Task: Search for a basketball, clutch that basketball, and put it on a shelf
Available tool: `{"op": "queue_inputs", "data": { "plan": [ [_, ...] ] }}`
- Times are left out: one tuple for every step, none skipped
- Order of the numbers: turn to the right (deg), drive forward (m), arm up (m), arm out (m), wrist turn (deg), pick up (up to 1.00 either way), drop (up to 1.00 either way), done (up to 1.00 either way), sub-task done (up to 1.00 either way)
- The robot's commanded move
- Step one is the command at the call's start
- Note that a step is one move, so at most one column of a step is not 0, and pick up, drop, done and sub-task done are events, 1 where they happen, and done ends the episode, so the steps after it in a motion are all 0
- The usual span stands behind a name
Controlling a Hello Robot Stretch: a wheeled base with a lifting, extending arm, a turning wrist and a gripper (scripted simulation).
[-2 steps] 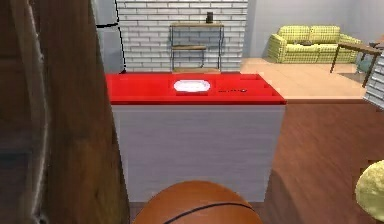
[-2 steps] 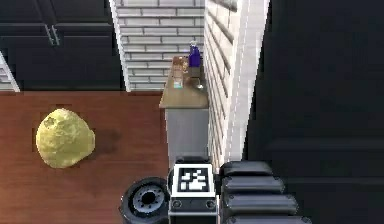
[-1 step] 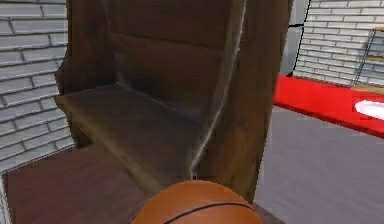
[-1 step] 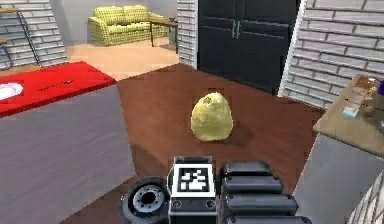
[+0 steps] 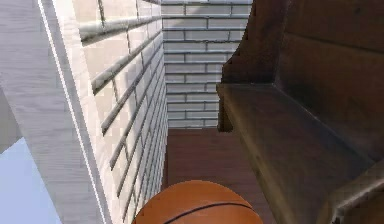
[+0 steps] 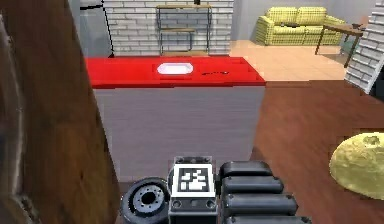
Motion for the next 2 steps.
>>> {"op": "queue_inputs", "data": {
  "plan": [
    [0.0, 0.25, 0.0, 0.0, 0.0, 0.0, 0.0, 0.0, 0.0],
    [3.0, 0.0, 0.0, 0.0, 0.0, 0.0, 0.0, 0.0, 0.0]
  ]
}}
